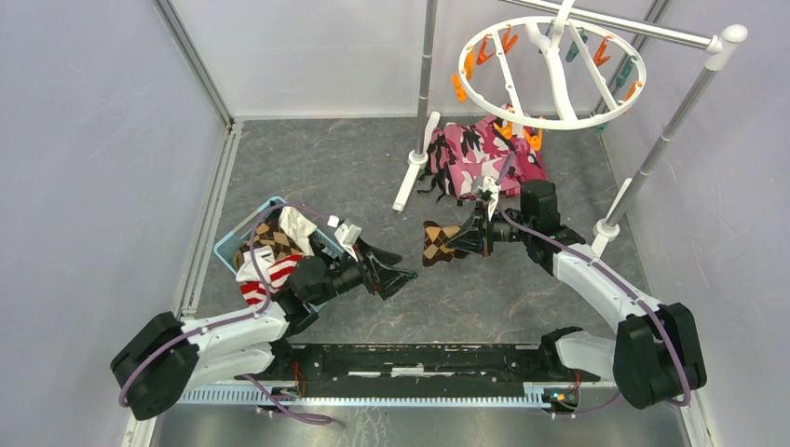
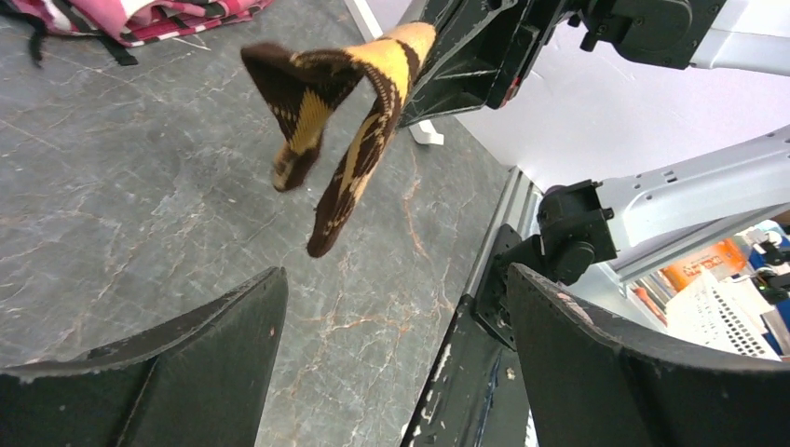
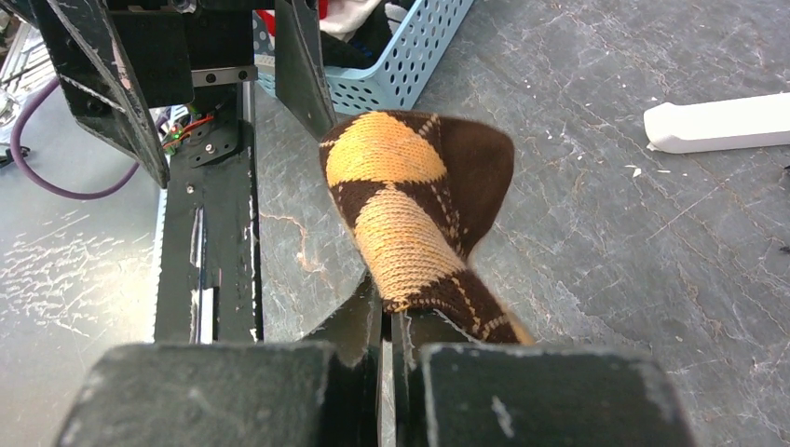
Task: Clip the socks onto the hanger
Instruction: Pick up the sock from the bin.
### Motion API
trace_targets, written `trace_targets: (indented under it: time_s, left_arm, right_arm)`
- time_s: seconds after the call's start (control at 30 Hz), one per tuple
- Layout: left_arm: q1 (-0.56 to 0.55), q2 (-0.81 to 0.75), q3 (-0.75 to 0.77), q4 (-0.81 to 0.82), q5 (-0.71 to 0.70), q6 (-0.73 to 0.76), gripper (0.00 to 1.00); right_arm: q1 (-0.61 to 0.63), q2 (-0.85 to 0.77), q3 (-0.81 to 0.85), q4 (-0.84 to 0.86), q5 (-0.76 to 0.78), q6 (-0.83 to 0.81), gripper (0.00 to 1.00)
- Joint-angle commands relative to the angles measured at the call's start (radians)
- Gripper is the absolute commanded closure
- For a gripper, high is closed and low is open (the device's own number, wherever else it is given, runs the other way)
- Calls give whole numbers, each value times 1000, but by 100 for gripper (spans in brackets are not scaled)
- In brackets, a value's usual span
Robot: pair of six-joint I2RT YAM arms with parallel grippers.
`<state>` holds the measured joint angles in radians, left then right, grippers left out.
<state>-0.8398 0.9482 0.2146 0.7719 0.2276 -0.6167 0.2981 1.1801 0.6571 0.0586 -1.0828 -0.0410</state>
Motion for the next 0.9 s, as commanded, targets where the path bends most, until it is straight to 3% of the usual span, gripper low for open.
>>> trace_targets:
  time_s: [0.0,0.27,0.37,0.6,0.87]
  left_arm:
    - [-20,93,-10,282,56,-64,8]
    - [-73,218,-43,448,-51,59,9]
    - [-79,274,-38,534,-48,64,14]
    - [-116,408,35,561,-39,71,22]
    - [-123,474,66,524,-152,129,27]
  right_arm:
    - [-7,18,25,-12,-32,-35,100]
    - [-19,28,33,-34,-63,-74,100]
    - [-21,33,33,-34,-64,-74,100]
    - [-27,30,35,-34,-75,-76,100]
    - [-28,31,42,-50,-97,-92,100]
